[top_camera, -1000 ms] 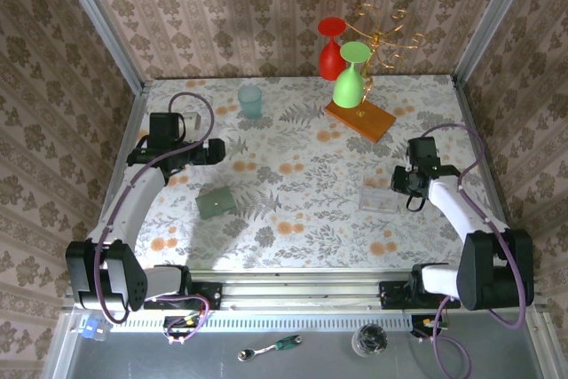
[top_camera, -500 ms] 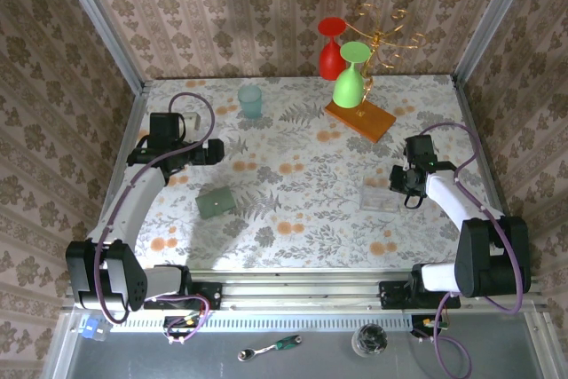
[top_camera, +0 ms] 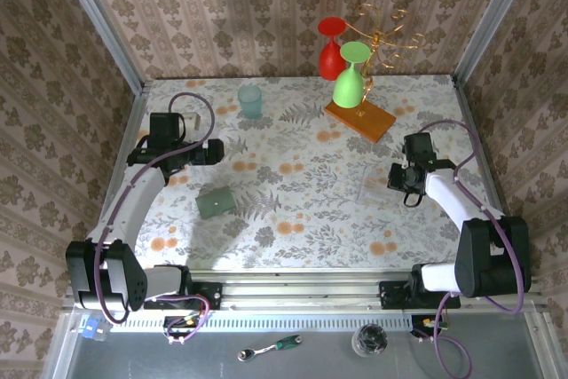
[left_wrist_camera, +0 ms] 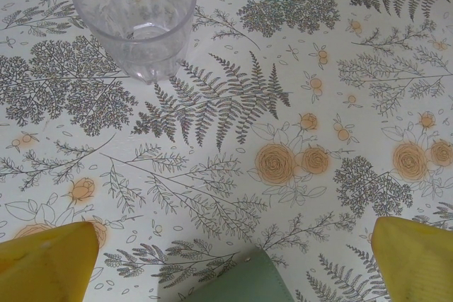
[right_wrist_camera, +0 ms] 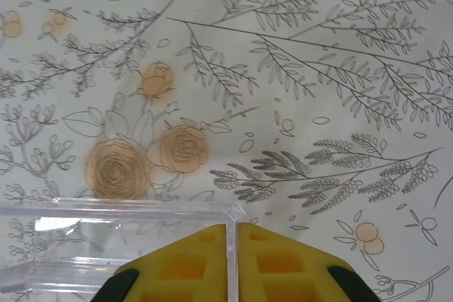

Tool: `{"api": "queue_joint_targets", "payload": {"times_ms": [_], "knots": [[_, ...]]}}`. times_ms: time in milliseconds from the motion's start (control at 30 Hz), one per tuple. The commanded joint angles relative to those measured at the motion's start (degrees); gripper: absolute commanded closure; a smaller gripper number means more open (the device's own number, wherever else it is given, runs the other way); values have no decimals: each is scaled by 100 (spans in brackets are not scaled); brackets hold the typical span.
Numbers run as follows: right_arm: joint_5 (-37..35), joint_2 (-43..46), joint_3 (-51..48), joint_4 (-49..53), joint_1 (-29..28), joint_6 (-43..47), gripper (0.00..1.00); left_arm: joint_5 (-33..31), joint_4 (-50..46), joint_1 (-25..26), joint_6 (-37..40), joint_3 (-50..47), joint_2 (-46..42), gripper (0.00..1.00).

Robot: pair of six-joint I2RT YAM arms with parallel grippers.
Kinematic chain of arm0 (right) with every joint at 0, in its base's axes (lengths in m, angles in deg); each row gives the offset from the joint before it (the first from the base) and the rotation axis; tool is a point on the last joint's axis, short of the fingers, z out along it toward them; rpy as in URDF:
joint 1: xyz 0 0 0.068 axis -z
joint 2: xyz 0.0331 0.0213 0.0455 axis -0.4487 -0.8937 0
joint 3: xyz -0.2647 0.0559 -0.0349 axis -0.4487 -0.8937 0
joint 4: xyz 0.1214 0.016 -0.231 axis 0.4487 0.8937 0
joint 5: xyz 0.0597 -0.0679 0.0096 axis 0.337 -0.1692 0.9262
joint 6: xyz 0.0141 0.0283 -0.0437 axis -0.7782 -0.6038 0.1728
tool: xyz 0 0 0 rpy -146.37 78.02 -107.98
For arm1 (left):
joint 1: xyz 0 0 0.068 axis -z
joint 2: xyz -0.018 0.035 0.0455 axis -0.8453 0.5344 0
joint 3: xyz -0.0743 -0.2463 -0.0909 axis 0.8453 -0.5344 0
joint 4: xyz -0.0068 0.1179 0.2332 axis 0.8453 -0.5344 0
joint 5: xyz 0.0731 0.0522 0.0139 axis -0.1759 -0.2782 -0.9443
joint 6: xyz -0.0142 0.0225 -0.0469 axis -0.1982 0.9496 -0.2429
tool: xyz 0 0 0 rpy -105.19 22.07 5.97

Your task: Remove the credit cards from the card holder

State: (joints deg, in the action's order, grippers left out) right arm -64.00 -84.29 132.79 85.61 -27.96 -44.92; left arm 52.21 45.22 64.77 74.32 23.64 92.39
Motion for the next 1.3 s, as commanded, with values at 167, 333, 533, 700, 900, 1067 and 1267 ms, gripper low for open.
{"api": "queue_joint_targets", "payload": {"times_ms": [167, 333, 533, 700, 900, 1067, 1267], "knots": [[-327, -503, 924, 220, -989, -492, 90, -9, -52, -65, 121, -14, -18, 0], [-351, -1235, 1741, 63, -1849, -731, 90, -1, -49, -114, 102, -14, -70, 0], [-418, -2510, 3195, 127, -2565, -1022, 90, -8, -31, -137, 95, -29, -114, 0], [-613, -3477, 4428, 575, -2847, -1277, 93, 75, 46, -171, 32, -69, -150, 0], [-773, -4249, 5320, 876, -2937, -1235, 93, 98, 26, -202, 14, -51, -46, 0], [-1163, -4649, 5926, 1356, -2931, -1247, 93, 79, 30, -233, 14, -55, -18, 0], [-1358, -4939, 6401, 1685, -2929, -1208, 93, 129, 39, -309, -15, -43, 44, 0]]}}
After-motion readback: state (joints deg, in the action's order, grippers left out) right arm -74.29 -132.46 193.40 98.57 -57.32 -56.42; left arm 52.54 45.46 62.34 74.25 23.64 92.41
